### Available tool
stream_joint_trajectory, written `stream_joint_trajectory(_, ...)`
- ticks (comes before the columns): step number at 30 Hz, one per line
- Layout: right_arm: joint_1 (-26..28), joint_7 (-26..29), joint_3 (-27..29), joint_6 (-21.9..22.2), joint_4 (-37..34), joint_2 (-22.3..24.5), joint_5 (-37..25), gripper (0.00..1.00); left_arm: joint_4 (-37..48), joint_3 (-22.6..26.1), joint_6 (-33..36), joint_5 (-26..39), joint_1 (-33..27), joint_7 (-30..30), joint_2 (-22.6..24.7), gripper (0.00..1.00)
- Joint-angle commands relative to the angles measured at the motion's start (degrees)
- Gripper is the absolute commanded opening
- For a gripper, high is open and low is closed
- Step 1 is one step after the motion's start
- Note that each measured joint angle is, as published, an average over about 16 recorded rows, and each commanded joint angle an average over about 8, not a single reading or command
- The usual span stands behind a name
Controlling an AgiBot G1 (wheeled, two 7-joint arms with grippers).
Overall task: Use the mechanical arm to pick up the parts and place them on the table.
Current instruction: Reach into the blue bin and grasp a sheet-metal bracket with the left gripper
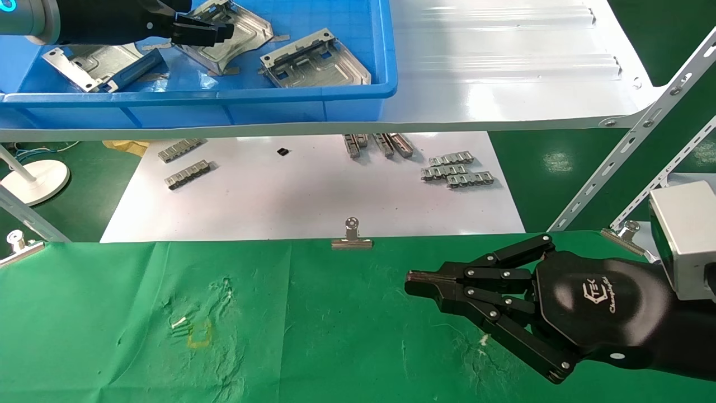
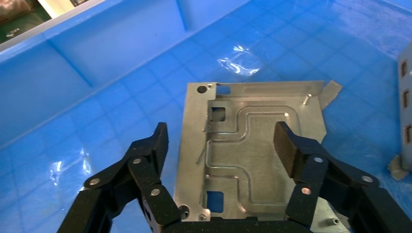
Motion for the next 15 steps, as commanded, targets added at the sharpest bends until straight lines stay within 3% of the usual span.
stream_joint_trajectory(1,0.0,0.0,0.0,0.0,0.0,0.0,0.0,0.00,0.1,0.0,0.3,0.0,-0.1,0.2,0.0,0.00)
stream_joint_trajectory(13,0.0,0.0,0.0,0.0,0.0,0.0,0.0,0.00,1.1,0.7,4.9,1.1,-1.2,-0.4,-0.5,0.00)
stream_joint_trajectory(15,0.0,0.0,0.0,0.0,0.0,0.0,0.0,0.05,1.2,0.8,5.4,1.1,-1.3,-0.4,-0.7,0.00)
